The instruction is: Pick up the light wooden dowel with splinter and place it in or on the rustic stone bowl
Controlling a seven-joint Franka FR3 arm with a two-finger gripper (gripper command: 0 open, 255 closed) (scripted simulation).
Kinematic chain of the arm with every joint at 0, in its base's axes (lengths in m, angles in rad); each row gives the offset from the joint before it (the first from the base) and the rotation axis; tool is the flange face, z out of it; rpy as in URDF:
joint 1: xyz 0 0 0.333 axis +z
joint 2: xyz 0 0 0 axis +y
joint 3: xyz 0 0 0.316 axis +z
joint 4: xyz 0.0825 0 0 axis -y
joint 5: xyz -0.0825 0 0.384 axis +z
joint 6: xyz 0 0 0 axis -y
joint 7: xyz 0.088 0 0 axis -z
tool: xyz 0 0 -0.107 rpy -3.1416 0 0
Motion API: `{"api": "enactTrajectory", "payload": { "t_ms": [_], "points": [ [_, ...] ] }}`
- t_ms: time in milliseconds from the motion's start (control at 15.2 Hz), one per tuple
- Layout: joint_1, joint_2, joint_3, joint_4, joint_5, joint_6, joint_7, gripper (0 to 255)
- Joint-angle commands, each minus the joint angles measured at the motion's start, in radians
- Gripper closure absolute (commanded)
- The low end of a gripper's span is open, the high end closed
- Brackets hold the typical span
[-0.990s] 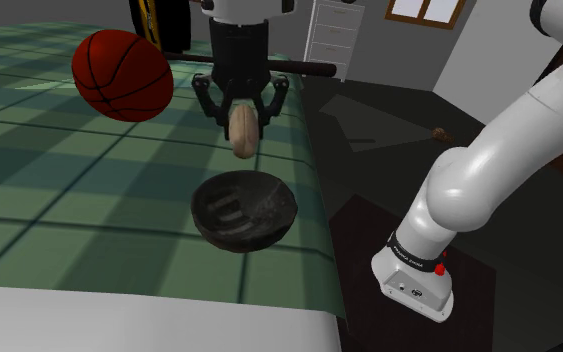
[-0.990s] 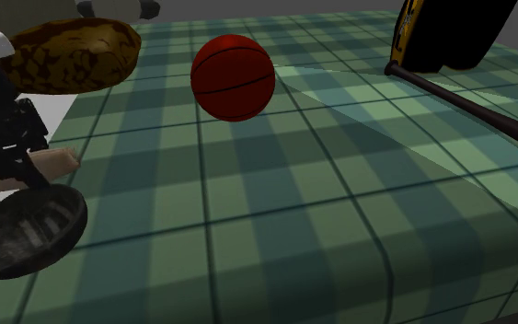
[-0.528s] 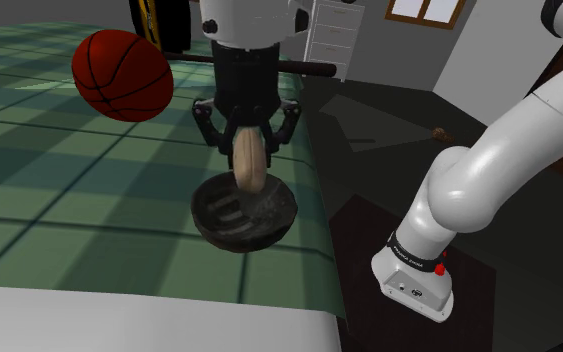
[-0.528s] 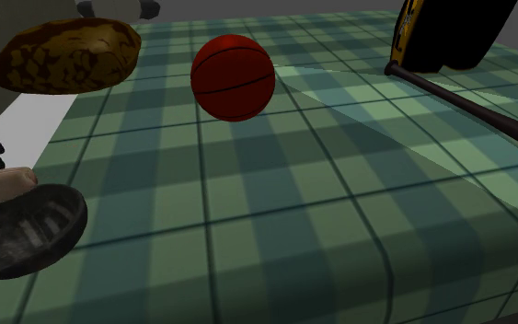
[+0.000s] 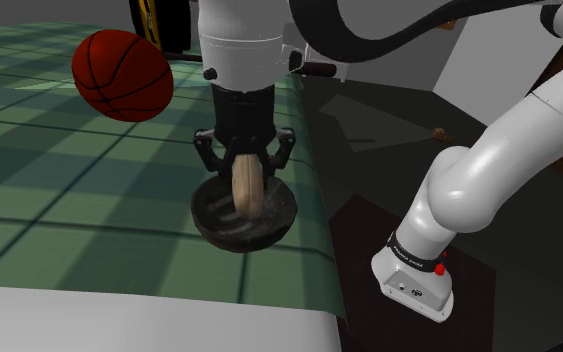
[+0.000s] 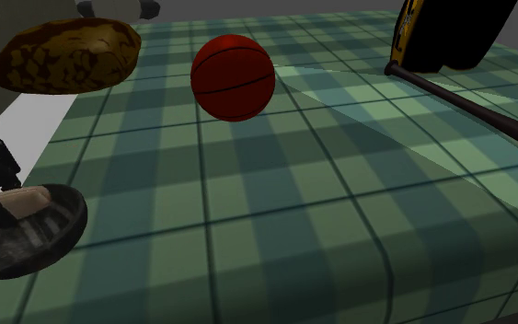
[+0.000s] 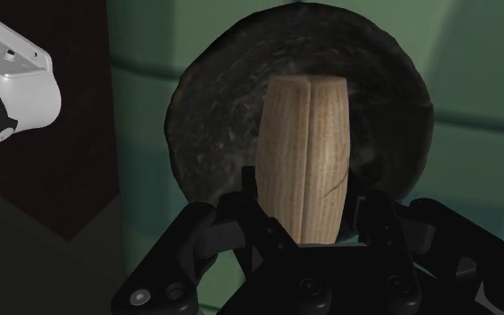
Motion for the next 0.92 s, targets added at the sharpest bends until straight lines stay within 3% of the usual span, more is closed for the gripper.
{"api": "enactTrajectory", "payload": {
  "t_ms": [0, 528, 594, 858],
  "points": [
    [0.001, 0.004, 0.005, -0.027, 0.001, 0.031, 0.002, 255],
    [0.001, 0.004, 0.005, -0.027, 0.001, 0.031, 0.002, 255],
    [0.001, 0.004, 0.005, -0.027, 0.001, 0.031, 0.002, 0],
    [0.001, 0.004, 0.005, -0.027, 0.001, 0.031, 0.002, 0]
  ]
}}
